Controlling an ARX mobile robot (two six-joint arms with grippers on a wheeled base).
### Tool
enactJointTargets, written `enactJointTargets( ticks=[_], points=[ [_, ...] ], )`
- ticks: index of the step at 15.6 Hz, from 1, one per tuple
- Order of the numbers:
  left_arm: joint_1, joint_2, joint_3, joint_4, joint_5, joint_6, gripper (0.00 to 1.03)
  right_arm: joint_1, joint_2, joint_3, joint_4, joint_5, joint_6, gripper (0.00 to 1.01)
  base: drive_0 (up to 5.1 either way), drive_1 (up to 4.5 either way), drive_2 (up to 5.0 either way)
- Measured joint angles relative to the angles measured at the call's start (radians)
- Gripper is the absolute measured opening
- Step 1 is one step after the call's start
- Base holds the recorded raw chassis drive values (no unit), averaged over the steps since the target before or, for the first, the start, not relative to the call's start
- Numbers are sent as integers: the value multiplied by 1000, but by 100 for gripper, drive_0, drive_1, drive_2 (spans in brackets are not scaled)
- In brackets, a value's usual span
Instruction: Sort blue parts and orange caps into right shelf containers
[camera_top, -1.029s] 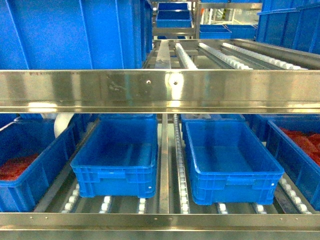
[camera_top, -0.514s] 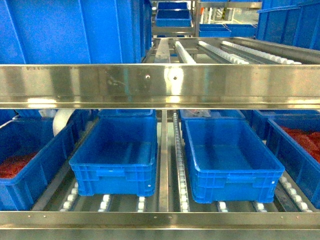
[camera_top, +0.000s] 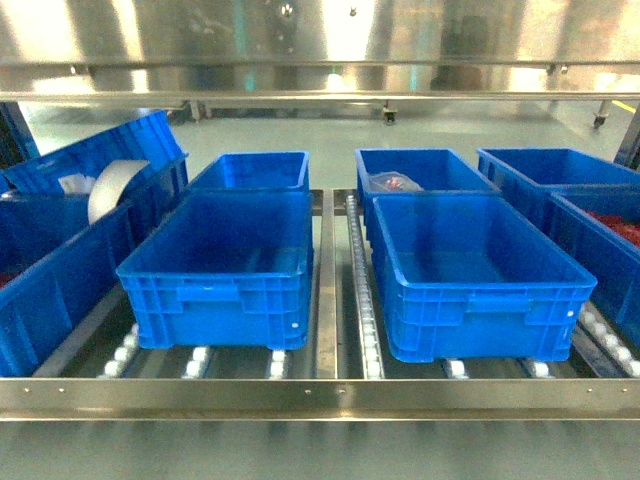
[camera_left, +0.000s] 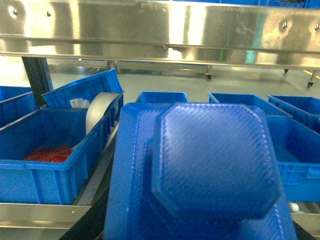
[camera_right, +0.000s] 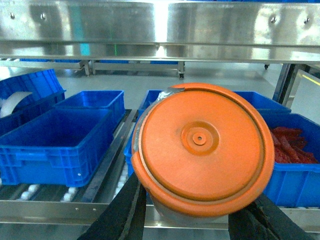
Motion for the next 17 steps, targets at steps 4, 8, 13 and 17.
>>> enactJointTargets(
  ticks=[4,8,13,17],
  points=[
    [0,0,0,1,-1,0,42,0,0,0,-1,0,0,40,0,0,0],
    [0,0,0,0,-1,0,42,0,0,0,-1,-1,0,40,0,0,0],
    [0,0,0,-1,0,0,42,0,0,0,-2,0,0,40,0,0,0],
    [0,0,0,0,-1,0,42,0,0,0,-2,-1,0,40,0,0,0]
  ],
)
